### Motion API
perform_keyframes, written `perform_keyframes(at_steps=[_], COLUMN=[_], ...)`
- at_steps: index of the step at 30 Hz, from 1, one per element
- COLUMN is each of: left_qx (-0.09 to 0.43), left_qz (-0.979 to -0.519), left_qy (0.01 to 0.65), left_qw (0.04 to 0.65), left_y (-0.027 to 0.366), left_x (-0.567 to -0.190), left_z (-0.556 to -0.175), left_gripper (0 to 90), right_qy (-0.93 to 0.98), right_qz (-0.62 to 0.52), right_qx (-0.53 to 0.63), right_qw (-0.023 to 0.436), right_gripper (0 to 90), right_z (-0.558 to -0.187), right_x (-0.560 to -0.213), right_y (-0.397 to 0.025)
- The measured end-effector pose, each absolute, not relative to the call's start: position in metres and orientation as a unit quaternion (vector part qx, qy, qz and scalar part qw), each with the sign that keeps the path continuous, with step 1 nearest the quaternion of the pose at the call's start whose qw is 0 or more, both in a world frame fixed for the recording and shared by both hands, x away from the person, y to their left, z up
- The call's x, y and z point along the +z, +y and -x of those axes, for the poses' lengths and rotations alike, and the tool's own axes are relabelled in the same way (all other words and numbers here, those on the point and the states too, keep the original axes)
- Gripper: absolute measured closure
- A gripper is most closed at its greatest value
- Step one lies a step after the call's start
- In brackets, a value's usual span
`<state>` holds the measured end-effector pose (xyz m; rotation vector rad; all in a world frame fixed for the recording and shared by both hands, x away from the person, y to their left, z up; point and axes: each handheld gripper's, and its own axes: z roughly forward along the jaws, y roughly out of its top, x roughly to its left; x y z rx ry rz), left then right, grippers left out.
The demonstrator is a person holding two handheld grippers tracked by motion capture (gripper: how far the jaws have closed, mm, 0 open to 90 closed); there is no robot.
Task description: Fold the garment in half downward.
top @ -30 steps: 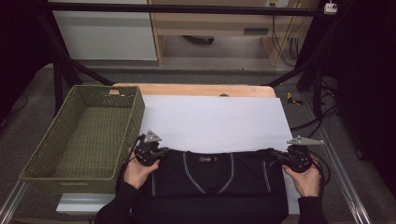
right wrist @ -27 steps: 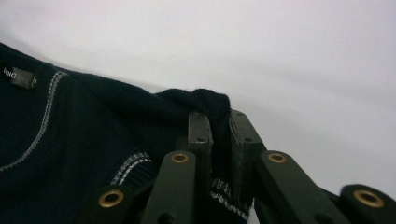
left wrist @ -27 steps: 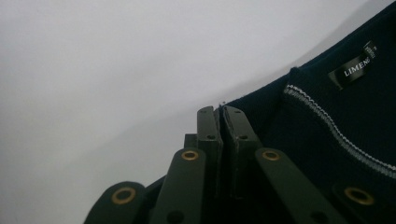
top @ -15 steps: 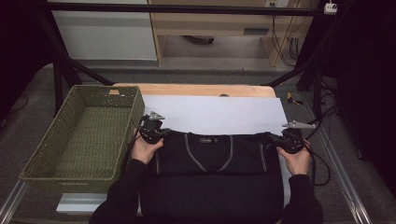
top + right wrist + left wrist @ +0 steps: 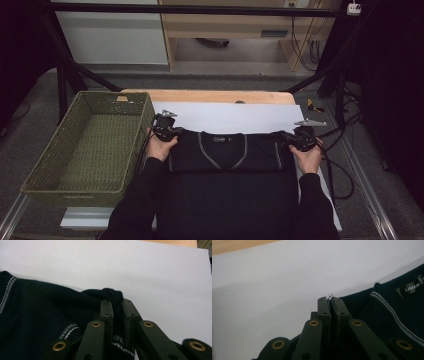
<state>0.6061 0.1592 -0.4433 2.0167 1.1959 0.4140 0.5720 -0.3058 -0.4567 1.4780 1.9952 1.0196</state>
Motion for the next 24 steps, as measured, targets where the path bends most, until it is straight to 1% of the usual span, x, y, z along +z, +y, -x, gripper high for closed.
perform_keyframes(at_steps=[3, 6, 8, 9, 10, 11, 12, 15, 16, 18, 21, 22, 24], left_qx=[0.167, 0.166, 0.156, 0.156, 0.155, 0.155, 0.157, 0.142, 0.143, 0.142, 0.135, 0.130, 0.117], left_qz=[-0.784, -0.789, -0.790, -0.788, -0.784, -0.780, -0.778, -0.766, -0.762, -0.756, -0.763, -0.764, -0.766], left_qy=[0.469, 0.466, 0.470, 0.471, 0.475, 0.479, 0.479, 0.485, 0.484, 0.479, 0.470, 0.468, 0.468], left_qw=[0.372, 0.364, 0.362, 0.364, 0.369, 0.371, 0.375, 0.396, 0.406, 0.423, 0.423, 0.424, 0.425], left_y=[0.158, 0.157, 0.156, 0.157, 0.158, 0.160, 0.163, 0.172, 0.175, 0.179, 0.180, 0.180, 0.182], left_x=[-0.449, -0.456, -0.461, -0.461, -0.459, -0.455, -0.451, -0.440, -0.435, -0.432, -0.431, -0.432, -0.437], left_z=[-0.611, -0.613, -0.614, -0.613, -0.612, -0.611, -0.610, -0.602, -0.596, -0.587, -0.572, -0.569, -0.564], left_gripper=[85.3, 84.8, 83.6, 81.9, 78.3, 72.5, 66.7, 48.8, 45.8, 38.3, 27.6, 25.6, 25.4], right_qy=[0.728, 0.731, 0.733, 0.731, 0.728, 0.723, 0.722, 0.712, 0.706, 0.704, 0.722, 0.728, 0.735], right_qz=[-0.533, -0.534, -0.535, -0.537, -0.540, -0.544, -0.546, -0.540, -0.537, -0.530, -0.507, -0.501, -0.494], right_qx=[0.362, 0.354, 0.347, 0.350, 0.351, 0.355, 0.355, 0.376, 0.391, 0.410, 0.416, 0.417, 0.418], right_qw=[0.236, 0.234, 0.237, 0.235, 0.233, 0.233, 0.236, 0.244, 0.245, 0.234, 0.218, 0.214, 0.201], right_gripper=[81.0, 80.0, 77.6, 75.1, 70.6, 63.8, 59.6, 50.5, 49.2, 46.6, 48.0, 48.3, 49.3], right_z=[-0.580, -0.584, -0.584, -0.584, -0.583, -0.581, -0.580, -0.571, -0.568, -0.561, -0.552, -0.550, -0.549], right_x=[-0.460, -0.466, -0.470, -0.472, -0.472, -0.471, -0.468, -0.458, -0.454, -0.445, -0.439, -0.439, -0.439], right_y=[-0.304, -0.303, -0.302, -0.303, -0.304, -0.305, -0.306, -0.310, -0.312, -0.313, -0.307, -0.303, -0.298])
